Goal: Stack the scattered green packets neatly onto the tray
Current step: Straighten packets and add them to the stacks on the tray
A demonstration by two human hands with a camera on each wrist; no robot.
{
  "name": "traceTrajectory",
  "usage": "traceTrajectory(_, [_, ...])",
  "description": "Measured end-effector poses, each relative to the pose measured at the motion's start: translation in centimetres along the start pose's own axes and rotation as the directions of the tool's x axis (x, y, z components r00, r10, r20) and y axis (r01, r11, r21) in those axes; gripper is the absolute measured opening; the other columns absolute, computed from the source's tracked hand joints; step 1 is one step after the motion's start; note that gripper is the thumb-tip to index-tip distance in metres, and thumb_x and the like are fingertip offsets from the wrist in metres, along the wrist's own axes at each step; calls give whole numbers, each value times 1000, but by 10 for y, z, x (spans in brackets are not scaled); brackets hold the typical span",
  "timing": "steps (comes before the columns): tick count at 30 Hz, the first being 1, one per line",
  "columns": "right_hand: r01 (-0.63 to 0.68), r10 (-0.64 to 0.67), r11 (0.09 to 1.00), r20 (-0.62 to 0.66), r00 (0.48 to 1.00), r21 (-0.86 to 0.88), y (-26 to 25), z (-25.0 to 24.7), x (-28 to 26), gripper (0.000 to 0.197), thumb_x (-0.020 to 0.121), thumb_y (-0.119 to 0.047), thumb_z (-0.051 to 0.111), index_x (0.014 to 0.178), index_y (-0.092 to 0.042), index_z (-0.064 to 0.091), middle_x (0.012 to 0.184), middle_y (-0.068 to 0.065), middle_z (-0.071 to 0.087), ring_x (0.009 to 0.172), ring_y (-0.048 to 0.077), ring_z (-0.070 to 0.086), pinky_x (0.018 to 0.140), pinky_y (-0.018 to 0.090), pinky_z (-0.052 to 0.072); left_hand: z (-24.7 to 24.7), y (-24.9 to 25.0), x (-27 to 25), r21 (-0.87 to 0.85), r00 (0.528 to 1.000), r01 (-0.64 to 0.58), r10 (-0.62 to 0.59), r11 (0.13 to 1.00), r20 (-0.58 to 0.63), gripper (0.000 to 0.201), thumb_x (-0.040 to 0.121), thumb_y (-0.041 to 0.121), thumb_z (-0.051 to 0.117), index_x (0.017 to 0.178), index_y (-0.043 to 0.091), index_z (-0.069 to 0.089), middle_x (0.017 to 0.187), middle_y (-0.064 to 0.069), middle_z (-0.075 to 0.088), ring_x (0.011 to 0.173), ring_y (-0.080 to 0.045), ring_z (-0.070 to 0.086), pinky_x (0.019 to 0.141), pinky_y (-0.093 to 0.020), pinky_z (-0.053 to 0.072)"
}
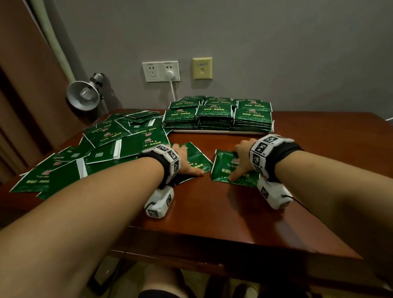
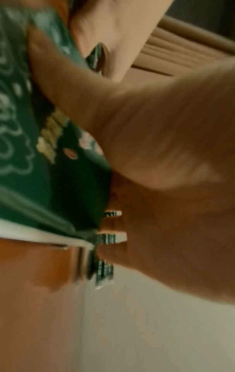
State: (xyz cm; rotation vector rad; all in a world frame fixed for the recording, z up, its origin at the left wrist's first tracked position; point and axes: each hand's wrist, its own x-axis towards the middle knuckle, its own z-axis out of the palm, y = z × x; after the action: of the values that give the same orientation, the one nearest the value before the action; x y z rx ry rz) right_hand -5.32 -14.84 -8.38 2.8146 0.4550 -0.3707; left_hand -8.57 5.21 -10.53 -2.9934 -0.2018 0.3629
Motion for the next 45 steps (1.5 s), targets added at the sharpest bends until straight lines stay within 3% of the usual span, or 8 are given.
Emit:
traceTrajectory(6, [63,-45,989,-136,990,130,-1,-22,-21,60,67,-55,80,108,-14,63,92,2,66,81,22,65,66,33,55,-14,-3,4,-106,986,-101,86,989,-142,72,67,62,76,115,13,55,110,-5,60,99,-24,58,85,-38,52])
traceTrajectory(11, [162,-129,963,-155,979,216,8,-32,-27,54,76,-39,78,119,-10,60,107,4,66,94,21,63,76,32,52,-24,-17,6,-315,957,-178,89,932,-276,19,84,18,72,103,18,65,102,2,66,92,-16,62,81,-30,52])
traceTrajectory(15, [152,-141,953,-61,988,261,17,-40,-27,37,80,-32,75,112,-15,65,96,-1,67,85,17,62,77,30,51,-38,-16,2,-366,917,-305,168,879,-361,5,88,17,64,93,17,66,98,2,65,95,-18,63,84,-31,52])
traceTrajectory(22, [163,-163,972,-13,987,168,3,-27,-14,43,81,-33,74,118,-13,64,107,4,67,93,21,63,76,31,50,-7,-7,22,144,991,-121,111,982,78,103,57,94,47,124,16,54,128,-7,52,117,-30,47,100,-45,43])
traceTrajectory(28, [118,-106,984,-90,990,136,0,-8,0,82,77,-42,76,144,-18,35,133,6,51,117,28,52,95,40,48,-9,-12,23,-30,995,-95,95,995,-14,83,66,79,62,118,15,57,116,-4,60,116,-27,47,99,-45,45])
traceTrajectory(35, [116,-111,985,-40,993,131,-2,0,0,66,87,-30,68,142,-11,37,133,9,54,114,28,57,91,35,50,-39,-8,9,-341,927,-316,212,885,-311,24,79,33,78,97,21,67,87,5,68,76,-11,63,64,-26,49])
traceTrajectory(39, [74,-76,991,14,997,112,5,0,-5,86,74,-58,72,139,-11,40,129,8,55,111,28,57,94,41,50,-55,5,-2,-340,898,-403,295,850,-326,35,76,39,79,98,18,62,85,5,62,77,-14,61,61,-24,43])
traceTrajectory(45, [13,-14,1000,48,999,14,9,2,-16,81,67,-64,75,121,-8,52,110,8,64,97,27,64,84,39,55,-19,18,9,-126,969,-241,232,962,-84,87,77,60,69,141,12,36,135,-9,53,117,-27,55,95,-38,48])
